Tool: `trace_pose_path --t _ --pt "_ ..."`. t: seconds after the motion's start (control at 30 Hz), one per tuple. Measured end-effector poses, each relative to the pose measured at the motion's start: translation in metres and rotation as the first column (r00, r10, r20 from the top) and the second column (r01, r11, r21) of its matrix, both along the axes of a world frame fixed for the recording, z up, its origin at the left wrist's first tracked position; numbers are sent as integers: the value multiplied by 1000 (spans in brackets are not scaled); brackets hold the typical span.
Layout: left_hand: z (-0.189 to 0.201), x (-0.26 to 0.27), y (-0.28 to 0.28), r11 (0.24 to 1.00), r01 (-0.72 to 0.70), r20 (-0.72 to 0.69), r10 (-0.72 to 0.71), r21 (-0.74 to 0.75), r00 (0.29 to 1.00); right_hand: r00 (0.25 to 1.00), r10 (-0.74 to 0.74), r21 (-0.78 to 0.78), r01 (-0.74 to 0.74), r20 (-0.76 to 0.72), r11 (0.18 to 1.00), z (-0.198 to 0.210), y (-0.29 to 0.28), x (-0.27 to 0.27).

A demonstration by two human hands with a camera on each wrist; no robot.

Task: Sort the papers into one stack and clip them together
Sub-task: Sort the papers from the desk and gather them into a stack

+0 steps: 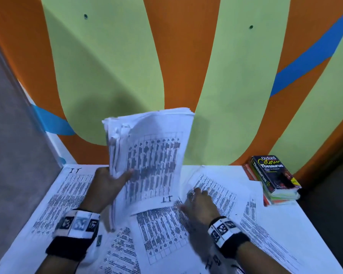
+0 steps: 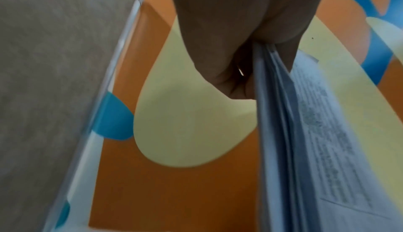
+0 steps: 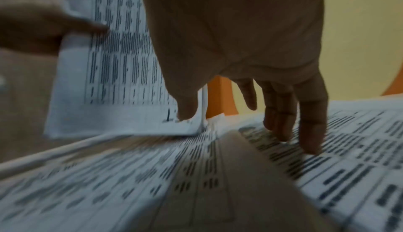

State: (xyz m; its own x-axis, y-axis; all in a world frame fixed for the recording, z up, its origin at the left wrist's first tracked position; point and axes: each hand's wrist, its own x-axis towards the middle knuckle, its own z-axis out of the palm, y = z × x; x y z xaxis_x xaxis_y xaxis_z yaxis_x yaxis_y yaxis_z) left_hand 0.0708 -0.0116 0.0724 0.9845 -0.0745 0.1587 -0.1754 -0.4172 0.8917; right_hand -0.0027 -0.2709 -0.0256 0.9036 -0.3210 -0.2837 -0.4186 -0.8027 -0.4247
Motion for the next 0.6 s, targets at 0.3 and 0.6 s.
trace_pose_path --t 0.3,0.6 --pt "21 1 30 987 -156 151 159 -37 976 999 -29 63 31 -33 998 -14 22 16" --pt "29 -7 40 977 -194 142 205 -87 969 780 -617 597 446 107 667 14 -40 -40"
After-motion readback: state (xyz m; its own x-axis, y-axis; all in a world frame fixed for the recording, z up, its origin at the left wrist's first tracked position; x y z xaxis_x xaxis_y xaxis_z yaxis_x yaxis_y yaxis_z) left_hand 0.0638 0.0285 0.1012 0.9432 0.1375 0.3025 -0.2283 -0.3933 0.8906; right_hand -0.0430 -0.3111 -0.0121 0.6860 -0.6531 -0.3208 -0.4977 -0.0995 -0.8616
